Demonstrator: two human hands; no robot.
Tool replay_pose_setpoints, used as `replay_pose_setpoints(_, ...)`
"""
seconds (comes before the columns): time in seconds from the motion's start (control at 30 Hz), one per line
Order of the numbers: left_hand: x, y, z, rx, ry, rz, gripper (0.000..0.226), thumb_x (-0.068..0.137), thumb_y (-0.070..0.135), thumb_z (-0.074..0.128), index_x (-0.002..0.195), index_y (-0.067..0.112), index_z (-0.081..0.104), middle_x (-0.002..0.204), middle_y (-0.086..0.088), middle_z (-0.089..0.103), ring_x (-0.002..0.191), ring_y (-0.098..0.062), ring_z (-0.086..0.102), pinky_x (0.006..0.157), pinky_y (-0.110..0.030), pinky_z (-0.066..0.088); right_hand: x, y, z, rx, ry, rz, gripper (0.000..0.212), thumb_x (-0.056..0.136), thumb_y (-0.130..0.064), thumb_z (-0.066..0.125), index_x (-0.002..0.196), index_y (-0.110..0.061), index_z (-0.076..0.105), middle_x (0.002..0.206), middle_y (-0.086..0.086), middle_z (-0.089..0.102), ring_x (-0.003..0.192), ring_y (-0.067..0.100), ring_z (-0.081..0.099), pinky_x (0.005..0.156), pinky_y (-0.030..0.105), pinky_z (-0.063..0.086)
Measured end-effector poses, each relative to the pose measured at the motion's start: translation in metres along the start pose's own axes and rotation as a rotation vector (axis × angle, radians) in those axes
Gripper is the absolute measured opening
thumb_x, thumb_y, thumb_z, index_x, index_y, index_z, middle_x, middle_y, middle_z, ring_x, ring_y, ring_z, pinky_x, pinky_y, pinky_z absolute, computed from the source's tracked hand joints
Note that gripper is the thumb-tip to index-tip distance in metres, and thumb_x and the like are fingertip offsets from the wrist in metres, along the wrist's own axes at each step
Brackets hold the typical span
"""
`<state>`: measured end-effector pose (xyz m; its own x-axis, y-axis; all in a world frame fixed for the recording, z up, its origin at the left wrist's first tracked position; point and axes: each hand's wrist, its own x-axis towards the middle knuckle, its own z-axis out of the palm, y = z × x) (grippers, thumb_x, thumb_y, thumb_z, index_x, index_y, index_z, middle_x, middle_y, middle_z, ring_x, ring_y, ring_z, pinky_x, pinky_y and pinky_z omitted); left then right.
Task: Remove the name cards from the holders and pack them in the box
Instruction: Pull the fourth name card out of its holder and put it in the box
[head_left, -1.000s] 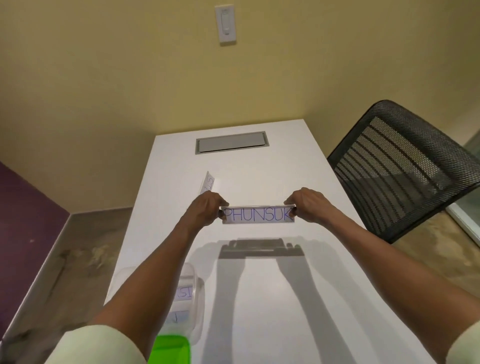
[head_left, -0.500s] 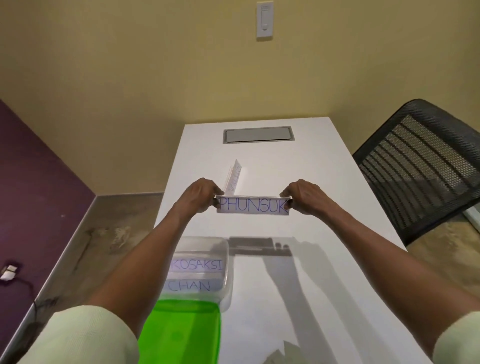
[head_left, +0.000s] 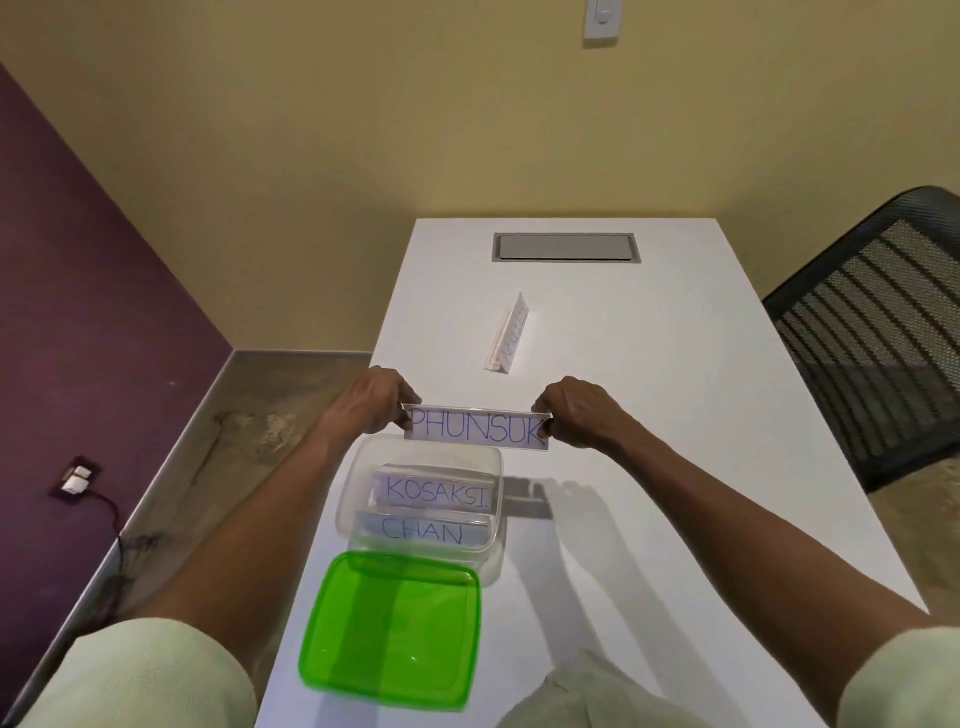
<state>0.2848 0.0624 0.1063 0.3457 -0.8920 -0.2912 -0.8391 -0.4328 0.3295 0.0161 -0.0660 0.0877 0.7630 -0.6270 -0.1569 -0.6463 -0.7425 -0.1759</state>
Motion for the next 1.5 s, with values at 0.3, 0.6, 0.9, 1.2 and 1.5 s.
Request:
replay_pose_setpoints(0.3,-0.013,-0.044,0.014,0.026,-0.037,-0.096,0.028,0.080,0.004,0.075,0.106,0.013,0.074,0.079,0.003,0.077,0.065,0.001,0.066,0.059,-0.021,0.047,0.003,-0.040,0.029,0.014,-0.026,-0.101,0.014,0.075,-0.019,0.066,0.085,-0.010,0.070,0.083,0.018,0.069,0.078,0.036,0.063,0.056,0.028,0.034)
replay_pose_setpoints(0.6,-0.016,-0.072,0.038,0.122,-0.021,-0.118,0.028,0.076,0.006,0.077,0.103,0.015,0.075,0.083,0.001,0.077,0.064,-0.007,0.065,0.064,-0.027,0.055,0.014,-0.063,0.061,-0.020,-0.035,-0.164,0.023,0.076,-0.021,0.069,0.092,-0.004,0.067,0.086,0.018,0.067,0.082,0.036,0.064,0.058,0.030,0.039)
replay_pose_setpoints(0.9,-0.009,-0.087,0.076,0.239,-0.005,-0.023,0.028,0.084,0.009,0.068,0.111,0.015,0.072,0.114,-0.012,0.070,0.098,-0.027,0.068,0.087,-0.035,0.056,0.024,-0.073,0.080,-0.171,-0.086,-0.260,0.017,0.083,-0.009,0.057,0.097,0.000,0.058,0.098,0.020,0.063,0.090,0.035,0.060,0.064,0.033,0.037)
replay_pose_setpoints(1.2,-0.013,-0.086,0.094,0.507,-0.009,0.125,0.017,0.086,0.006,0.050,0.096,0.011,0.063,0.099,-0.013,0.065,0.092,-0.031,0.063,0.072,-0.036,0.046,0.025,-0.084,0.078,-0.361,0.056,-0.478,0.030,0.035,0.002,0.079,0.046,-0.014,0.056,0.041,0.004,0.047,0.035,0.019,0.046,0.042,0.018,0.028)
replay_pose_setpoints(1.5,-0.017,-0.074,0.099,0.608,0.119,0.298,0.033,0.037,-0.009,0.083,0.057,0.007,0.063,0.053,-0.010,0.057,0.040,-0.025,0.056,0.037,-0.022,0.042,0.035,-0.089,0.089,-0.511,0.015,-0.525,0.031,0.048,-0.002,0.075,0.045,-0.022,0.052,0.039,-0.003,0.046,0.037,0.016,0.045,0.046,0.020,0.026)
